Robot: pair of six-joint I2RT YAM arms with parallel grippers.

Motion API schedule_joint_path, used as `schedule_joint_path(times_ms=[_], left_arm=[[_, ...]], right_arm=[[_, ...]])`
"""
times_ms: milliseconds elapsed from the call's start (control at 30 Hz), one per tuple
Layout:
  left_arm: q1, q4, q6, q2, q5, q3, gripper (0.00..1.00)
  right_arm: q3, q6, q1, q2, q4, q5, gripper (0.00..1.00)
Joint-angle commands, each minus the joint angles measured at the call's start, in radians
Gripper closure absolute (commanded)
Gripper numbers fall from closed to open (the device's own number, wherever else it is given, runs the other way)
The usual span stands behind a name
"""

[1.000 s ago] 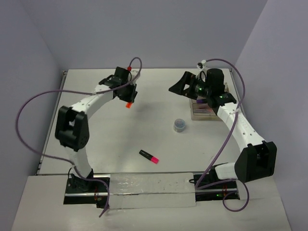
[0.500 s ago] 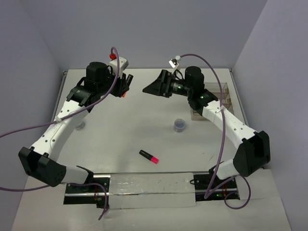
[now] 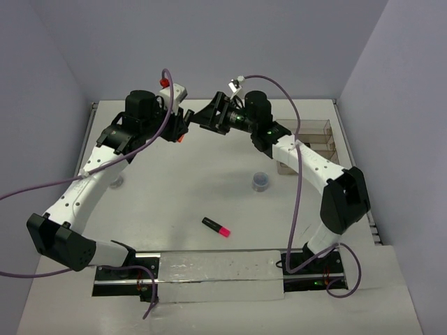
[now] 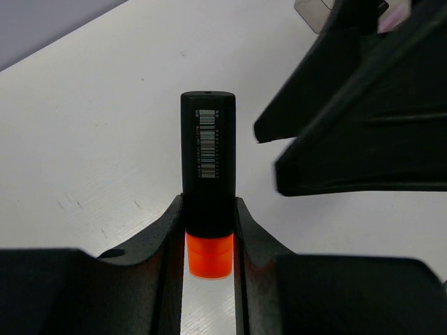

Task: Sort the stationery into containers
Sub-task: Pick up the pen from the center of the board, then place the pen in the storage box.

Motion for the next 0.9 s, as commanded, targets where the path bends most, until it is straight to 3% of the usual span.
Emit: schedule_joint_path(times_ms=[0,200,333,467,533,600,700,733,867], left_arm=[[-0.006,0.02,-0.011,-0.02,0.023,-0.005,1.0],[-0.006,0.023,-0.011,-0.019,0.026,-0.007,1.0],[-0.006,0.024,-0.007,-0.012,0.012,0.002,1.0],[-0.005,0.025,-0.004,-0.002,-0.008,0.014,1.0],[-0.006,0.024,-0.003,0.0,-0.014,0.01,0.97],[-0.006,0.025,-0.004,-0.002,-0.023,0.001,0.81],[-0.006,0.013,0.005,-0.017,-0.03,-0.006,0.09],[-0.006,0.013,0.011,-0.026,-0.037,-0.009,0.01],[-0.006,0.019,0.054,-0.074,-0.076,-0.029,0.01]], right_arm=[[0.118,0.018,0.029,0.055,0.029,0.053,0.22],[0.152,0.066,0.033,0.119,0.056,0.049,0.32],[0.177,0.092,0.039,0.164,0.061,0.03,0.57],[0.19,0.121,0.043,0.197,0.083,-0.021,0.94],[0.191,0.115,0.041,0.198,0.079,-0.031,1.0],[0.183,0.105,0.033,0.19,0.076,-0.043,1.0],[0.114,0.111,-0.011,0.147,0.089,-0.05,1.0],[0.079,0.11,-0.039,0.122,0.092,-0.048,1.0],[-0.113,0.109,-0.215,-0.007,0.108,-0.036,1.0]])
